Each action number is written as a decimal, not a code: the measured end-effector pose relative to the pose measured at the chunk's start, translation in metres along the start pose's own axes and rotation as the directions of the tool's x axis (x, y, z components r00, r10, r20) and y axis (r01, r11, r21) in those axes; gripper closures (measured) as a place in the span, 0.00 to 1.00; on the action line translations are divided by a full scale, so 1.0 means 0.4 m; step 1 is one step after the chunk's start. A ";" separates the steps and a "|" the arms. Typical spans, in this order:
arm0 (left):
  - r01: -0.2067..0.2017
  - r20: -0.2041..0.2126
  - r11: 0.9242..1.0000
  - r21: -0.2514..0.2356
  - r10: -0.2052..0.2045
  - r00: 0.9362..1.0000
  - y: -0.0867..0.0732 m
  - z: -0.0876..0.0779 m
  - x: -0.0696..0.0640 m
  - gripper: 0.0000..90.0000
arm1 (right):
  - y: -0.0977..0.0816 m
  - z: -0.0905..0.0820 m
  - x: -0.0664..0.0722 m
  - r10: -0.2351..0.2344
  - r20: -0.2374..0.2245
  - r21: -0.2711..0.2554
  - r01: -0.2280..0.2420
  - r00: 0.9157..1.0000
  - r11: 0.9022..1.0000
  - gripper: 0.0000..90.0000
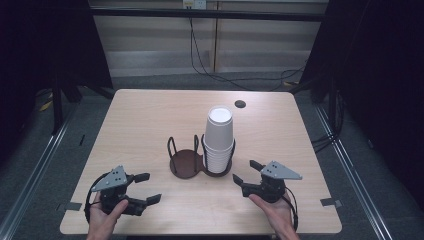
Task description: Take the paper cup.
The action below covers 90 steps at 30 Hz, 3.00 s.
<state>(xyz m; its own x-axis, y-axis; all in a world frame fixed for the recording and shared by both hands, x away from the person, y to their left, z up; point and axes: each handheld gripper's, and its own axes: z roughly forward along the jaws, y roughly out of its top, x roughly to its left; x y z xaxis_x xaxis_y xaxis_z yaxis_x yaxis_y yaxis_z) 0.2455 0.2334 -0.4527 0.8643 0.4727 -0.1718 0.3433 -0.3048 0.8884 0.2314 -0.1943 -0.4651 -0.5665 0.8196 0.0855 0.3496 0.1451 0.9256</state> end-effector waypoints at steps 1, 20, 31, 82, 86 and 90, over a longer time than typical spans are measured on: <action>0.004 -0.005 1.000 0.000 -0.004 1.000 0.000 0.000 0.001 0.18 | -0.001 0.000 -0.003 0.016 0.002 0.003 -0.016 1.000 1.000 0.25; 0.027 0.032 1.000 0.004 -0.027 0.999 -0.005 -0.004 0.013 0.18 | 0.020 -0.036 -0.002 0.086 -0.030 -0.053 -0.087 0.996 0.995 0.36; 0.019 0.048 1.000 0.015 -0.020 0.999 -0.005 0.002 0.009 0.18 | 0.052 -0.040 0.012 0.079 -0.071 0.003 -0.079 0.994 0.997 0.33; 0.027 0.049 0.999 0.025 -0.028 0.998 -0.006 0.014 -0.004 0.18 | 0.318 0.039 0.008 -0.045 -0.186 0.099 0.064 0.982 0.993 0.16; 0.029 0.051 0.999 0.044 -0.032 0.998 -0.009 0.015 -0.005 0.18 | 0.333 0.058 0.008 -0.063 -0.138 0.113 0.079 0.988 0.990 0.16; 0.028 0.052 0.999 0.038 -0.030 0.998 -0.007 0.015 -0.006 0.19 | 0.347 0.075 -0.005 -0.042 -0.166 0.131 0.065 0.985 0.989 0.16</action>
<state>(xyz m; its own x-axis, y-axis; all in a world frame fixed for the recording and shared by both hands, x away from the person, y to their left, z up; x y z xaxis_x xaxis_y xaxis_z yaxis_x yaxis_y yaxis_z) 0.2446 0.2283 -0.4573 0.8716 0.4378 -0.2205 0.3812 -0.3225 0.8664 0.3032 -0.1591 -0.3477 -0.6968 0.7094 0.1062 0.4071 0.2692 0.8728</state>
